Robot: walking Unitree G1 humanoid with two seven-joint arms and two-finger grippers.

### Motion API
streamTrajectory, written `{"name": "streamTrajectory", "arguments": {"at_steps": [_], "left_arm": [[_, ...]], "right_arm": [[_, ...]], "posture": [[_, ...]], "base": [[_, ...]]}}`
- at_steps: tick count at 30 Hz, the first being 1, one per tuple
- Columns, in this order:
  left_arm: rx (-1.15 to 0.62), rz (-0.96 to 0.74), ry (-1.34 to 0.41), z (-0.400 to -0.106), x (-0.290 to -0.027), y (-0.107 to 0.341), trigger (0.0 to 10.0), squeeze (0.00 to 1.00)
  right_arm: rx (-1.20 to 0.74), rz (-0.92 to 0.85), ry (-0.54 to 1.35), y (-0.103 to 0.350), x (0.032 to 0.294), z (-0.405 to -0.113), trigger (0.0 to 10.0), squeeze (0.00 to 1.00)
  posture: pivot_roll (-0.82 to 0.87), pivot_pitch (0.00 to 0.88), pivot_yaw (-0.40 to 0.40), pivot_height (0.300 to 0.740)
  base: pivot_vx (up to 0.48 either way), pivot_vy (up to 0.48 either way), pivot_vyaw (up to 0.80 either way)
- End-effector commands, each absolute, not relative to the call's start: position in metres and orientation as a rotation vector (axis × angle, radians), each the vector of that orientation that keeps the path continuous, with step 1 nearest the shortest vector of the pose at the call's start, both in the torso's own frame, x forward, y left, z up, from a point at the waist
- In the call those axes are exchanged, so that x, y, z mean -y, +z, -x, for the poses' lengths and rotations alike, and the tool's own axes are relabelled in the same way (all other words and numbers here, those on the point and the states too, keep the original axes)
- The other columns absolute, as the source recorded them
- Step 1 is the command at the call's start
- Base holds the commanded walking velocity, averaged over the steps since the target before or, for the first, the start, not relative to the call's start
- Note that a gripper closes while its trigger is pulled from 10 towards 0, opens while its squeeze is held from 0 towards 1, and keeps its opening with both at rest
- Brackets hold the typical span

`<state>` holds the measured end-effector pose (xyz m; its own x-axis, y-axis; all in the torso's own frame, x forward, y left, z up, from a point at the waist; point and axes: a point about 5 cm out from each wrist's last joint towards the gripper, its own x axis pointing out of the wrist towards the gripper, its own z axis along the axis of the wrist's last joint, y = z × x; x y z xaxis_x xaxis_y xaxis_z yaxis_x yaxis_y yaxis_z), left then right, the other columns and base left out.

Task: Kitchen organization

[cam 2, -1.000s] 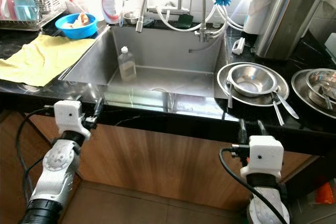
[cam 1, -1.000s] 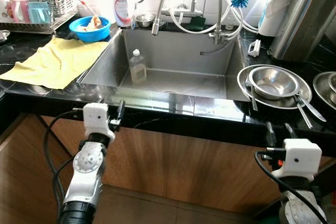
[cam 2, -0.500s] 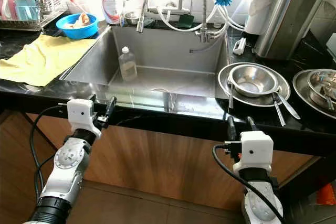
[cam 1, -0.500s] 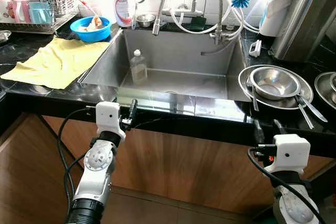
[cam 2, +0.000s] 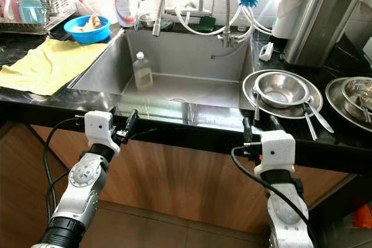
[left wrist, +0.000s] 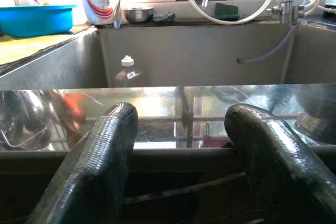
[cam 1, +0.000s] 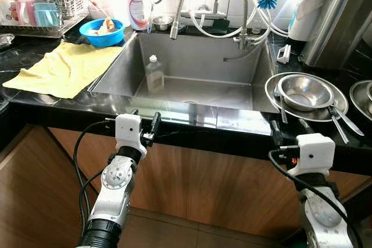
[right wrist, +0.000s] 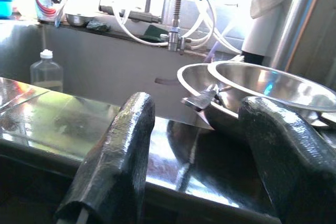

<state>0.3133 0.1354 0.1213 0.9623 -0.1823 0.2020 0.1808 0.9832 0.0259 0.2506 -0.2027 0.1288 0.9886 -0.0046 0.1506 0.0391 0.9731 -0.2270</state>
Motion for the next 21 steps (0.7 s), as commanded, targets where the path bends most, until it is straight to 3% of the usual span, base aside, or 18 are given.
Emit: {"name": "streamTrajectory", "arguments": {"at_steps": [1,21], "left_arm": [[0.204,-0.012,-0.2,-0.316,-0.132,0.123,10.0,0.0],[0.221,-0.004,-0.209,-0.325,-0.126,0.127,10.0,0.0]], "right_arm": [[0.15,0.23,-0.01,0.128,0.202,-0.252,10.0,0.0],[0.184,0.214,-0.017,0.132,0.197,-0.27,10.0,0.0]], "posture": [[-0.14,0.0,0.037,0.74],[-0.13,0.0,0.044,0.74]], "base": [[0.0,0.0,0.0],[0.0,0.0,0.0]]}}
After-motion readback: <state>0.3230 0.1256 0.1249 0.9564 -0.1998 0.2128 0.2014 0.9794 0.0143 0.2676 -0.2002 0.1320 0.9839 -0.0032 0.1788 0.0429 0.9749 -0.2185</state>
